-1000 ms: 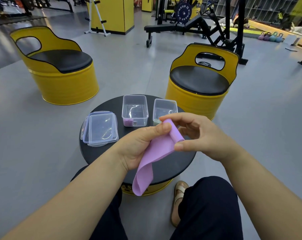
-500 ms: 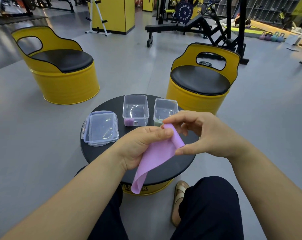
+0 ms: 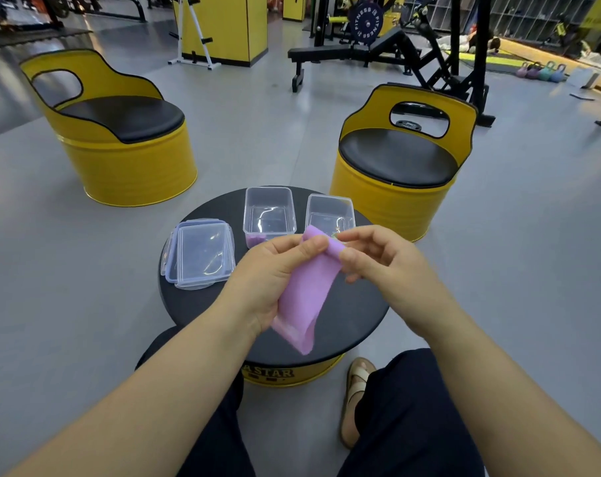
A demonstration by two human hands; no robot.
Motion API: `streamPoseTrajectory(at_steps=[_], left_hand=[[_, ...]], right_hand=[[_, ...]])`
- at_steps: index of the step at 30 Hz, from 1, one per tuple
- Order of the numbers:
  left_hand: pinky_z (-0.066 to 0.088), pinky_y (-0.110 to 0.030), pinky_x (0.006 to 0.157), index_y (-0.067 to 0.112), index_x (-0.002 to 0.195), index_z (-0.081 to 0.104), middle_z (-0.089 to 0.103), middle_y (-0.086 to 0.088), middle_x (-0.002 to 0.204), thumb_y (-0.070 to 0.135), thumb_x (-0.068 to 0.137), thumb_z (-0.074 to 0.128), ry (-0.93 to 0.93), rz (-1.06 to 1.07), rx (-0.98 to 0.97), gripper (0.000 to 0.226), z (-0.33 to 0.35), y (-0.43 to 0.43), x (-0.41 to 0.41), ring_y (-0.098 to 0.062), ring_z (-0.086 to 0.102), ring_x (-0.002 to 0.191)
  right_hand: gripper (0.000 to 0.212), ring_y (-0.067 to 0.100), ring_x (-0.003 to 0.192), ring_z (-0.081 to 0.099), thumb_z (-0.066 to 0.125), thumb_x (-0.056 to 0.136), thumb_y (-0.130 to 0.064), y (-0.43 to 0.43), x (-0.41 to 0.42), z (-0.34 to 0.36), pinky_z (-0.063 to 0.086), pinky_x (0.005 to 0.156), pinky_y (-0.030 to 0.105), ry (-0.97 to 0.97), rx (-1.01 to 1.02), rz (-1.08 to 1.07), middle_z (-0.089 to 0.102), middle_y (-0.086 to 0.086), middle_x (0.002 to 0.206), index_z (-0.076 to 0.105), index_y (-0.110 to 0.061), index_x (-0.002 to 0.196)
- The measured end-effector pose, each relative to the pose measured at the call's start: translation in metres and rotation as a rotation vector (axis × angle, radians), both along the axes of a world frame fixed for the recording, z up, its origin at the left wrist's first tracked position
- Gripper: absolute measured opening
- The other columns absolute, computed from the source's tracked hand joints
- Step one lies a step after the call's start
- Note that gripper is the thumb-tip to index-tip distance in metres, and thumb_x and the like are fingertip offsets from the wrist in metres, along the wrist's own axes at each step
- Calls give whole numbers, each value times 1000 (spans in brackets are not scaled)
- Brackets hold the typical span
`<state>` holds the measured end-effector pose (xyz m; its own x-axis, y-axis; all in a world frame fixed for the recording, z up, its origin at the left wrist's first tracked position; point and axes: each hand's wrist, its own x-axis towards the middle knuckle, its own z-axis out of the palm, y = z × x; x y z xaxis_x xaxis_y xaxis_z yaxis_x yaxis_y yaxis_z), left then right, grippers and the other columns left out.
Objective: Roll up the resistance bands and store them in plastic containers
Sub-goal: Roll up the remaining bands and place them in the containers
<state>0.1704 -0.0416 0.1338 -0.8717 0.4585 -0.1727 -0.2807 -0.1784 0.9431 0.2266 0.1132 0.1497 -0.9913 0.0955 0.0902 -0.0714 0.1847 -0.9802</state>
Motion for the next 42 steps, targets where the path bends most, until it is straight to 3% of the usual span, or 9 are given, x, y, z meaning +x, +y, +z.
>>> streamPoseTrajectory(at_steps=[6, 13, 17, 19, 21, 25, 31, 37, 42], left_hand=[[47, -24, 72, 17, 87, 75, 71, -1, 87, 34, 68, 68, 70, -5, -18, 26, 1, 2, 5, -14, 61, 81], [44, -11, 66, 25, 90, 71, 73, 9, 83, 26, 81, 68, 343, 0, -179, 10, 4, -6, 5, 2, 64, 78], [48, -22, 74, 29, 94, 69, 74, 2, 84, 22, 78, 72, 380, -9, -186, 17, 4, -7, 5, -9, 68, 84], [52, -29, 80, 29, 92, 70, 74, -1, 84, 15, 79, 73, 386, 5, -171, 20, 3, -7, 5, -13, 69, 85], [52, -31, 83, 28, 91, 70, 74, -4, 84, 12, 78, 73, 390, 14, -151, 21, 3, -6, 5, -15, 69, 85], [53, -24, 79, 24, 93, 69, 74, -2, 83, 8, 79, 71, 403, 19, -120, 22, 4, -6, 6, -13, 69, 83], [51, -18, 74, 22, 92, 69, 74, 1, 84, 1, 77, 71, 421, 9, -110, 26, 6, -5, 7, -9, 69, 83], [56, -35, 80, 19, 96, 69, 74, -6, 87, 34, 68, 70, 361, -31, -151, 32, 6, -4, 8, -19, 71, 84], [55, -29, 76, 28, 87, 73, 73, -4, 82, 20, 74, 78, 386, 2, -153, 16, 4, -5, 7, -16, 70, 81]], right_hand=[[8, 7, 75, 67, 69, 82, -17, -9, -1, -12, 51, 71, 18, 86, -34, -146, 72, -3, 80, 68, -18, 89], [20, 5, 80, 67, 70, 80, -6, 3, 2, -3, 53, 72, 17, 128, 79, -99, 72, -7, 84, 69, -22, 92], [24, 6, 80, 64, 72, 75, -1, 4, 2, 0, 54, 76, 18, 147, 67, -90, 71, -4, 83, 70, -21, 89], [24, 8, 83, 65, 73, 73, -4, 5, 3, -1, 55, 78, 21, 145, 35, -80, 72, -4, 83, 70, -22, 89], [25, 13, 87, 66, 74, 69, -20, 5, 3, -2, 55, 82, 26, 126, 20, -70, 72, 2, 90, 69, -26, 93], [36, 10, 90, 66, 67, 67, -40, 2, 2, -5, 54, 83, 26, 70, 30, -70, 72, 1, 95, 68, -24, 100], [28, 5, 81, 66, 66, 70, -34, -1, 3, -6, 56, 74, 22, 88, 11, -92, 72, -2, 86, 69, -21, 95], [26, 3, 84, 66, 68, 69, -24, 2, 4, -8, 53, 73, 18, 90, -55, -39, 73, -10, 85, 68, -21, 94], [28, 9, 89, 67, 67, 69, -22, 3, 4, -11, 56, 82, 26, 66, -100, -17, 73, -4, 90, 67, -22, 97]])
